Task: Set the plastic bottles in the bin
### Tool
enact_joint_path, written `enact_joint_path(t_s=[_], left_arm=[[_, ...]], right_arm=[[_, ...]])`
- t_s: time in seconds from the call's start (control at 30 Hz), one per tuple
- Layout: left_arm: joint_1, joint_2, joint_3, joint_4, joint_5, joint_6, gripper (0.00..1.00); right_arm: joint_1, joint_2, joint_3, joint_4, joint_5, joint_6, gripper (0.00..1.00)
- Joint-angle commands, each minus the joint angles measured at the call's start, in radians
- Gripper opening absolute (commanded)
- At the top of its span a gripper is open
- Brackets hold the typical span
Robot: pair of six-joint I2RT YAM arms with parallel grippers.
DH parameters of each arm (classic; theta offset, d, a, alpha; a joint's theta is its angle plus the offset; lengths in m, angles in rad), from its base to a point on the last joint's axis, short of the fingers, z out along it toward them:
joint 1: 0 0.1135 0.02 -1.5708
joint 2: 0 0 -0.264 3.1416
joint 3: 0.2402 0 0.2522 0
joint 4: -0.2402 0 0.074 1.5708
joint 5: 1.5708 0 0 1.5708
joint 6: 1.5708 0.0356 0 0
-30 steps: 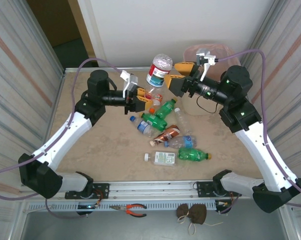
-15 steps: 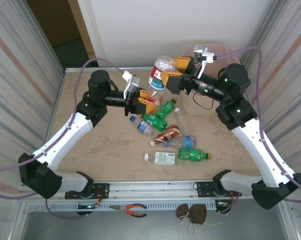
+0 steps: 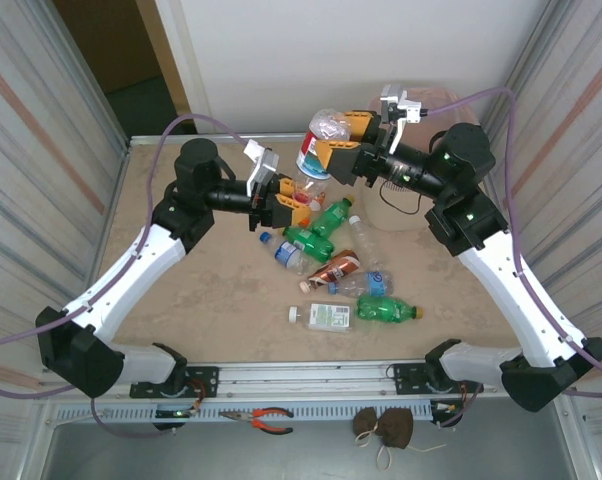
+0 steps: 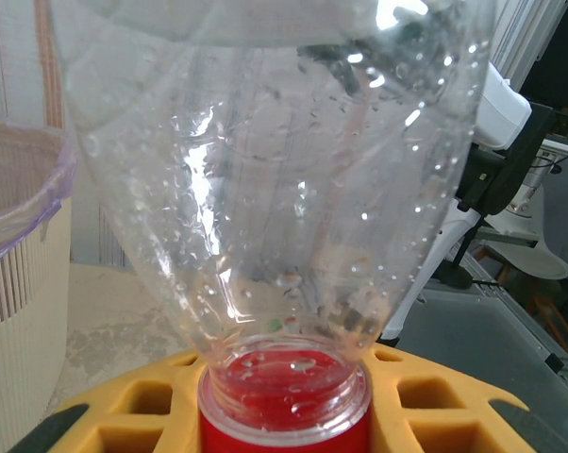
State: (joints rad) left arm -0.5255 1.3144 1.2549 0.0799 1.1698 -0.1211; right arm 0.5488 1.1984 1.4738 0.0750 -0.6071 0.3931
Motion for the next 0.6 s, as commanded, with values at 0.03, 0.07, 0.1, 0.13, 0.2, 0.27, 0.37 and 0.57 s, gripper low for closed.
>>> enact_joint_path(t_s=[0.03,0.07,0.1,0.13,0.2,0.27,0.37,0.57], left_arm=[[-0.007,-0.034,0.028,0.018,0.031,-0.003,0.13],[-0.006,-0.034,0.026,0.02,0.031,-0.004,0.13],[-0.007,-0.035,0.026,0.021,0.033,-0.003,0.13],[-0.007,-0.036,0.023,0.023,0.033,-0.003,0.13],[-0.006,-0.037,0.023,0.025,0.034,-0.005,0.13],[-0.006,-0.035,0.02,0.024,0.033,-0.003,0.13],[-0.005,-0.037,0.017,0.025,0.028,-0.004,0.14],[-0.007,-0.048,0.01,0.023,0.007,-0.004,0.21]], right_arm=[[0.015,0.001,0.029,0.026,-0.011,0.015,0.74],[0.018,0.001,0.031,0.025,-0.008,0.014,0.74],[0.02,0.001,0.034,0.026,-0.004,0.015,0.74],[0.023,0.001,0.034,0.027,0.001,0.015,0.73],[0.026,0.003,0.035,0.03,0.001,0.013,0.71],[0.029,0.005,0.035,0.031,0.003,0.012,0.68],[0.031,0.003,0.034,0.029,0.007,0.01,0.64],[0.033,-0.007,0.035,0.018,0.02,0.0,0.6]])
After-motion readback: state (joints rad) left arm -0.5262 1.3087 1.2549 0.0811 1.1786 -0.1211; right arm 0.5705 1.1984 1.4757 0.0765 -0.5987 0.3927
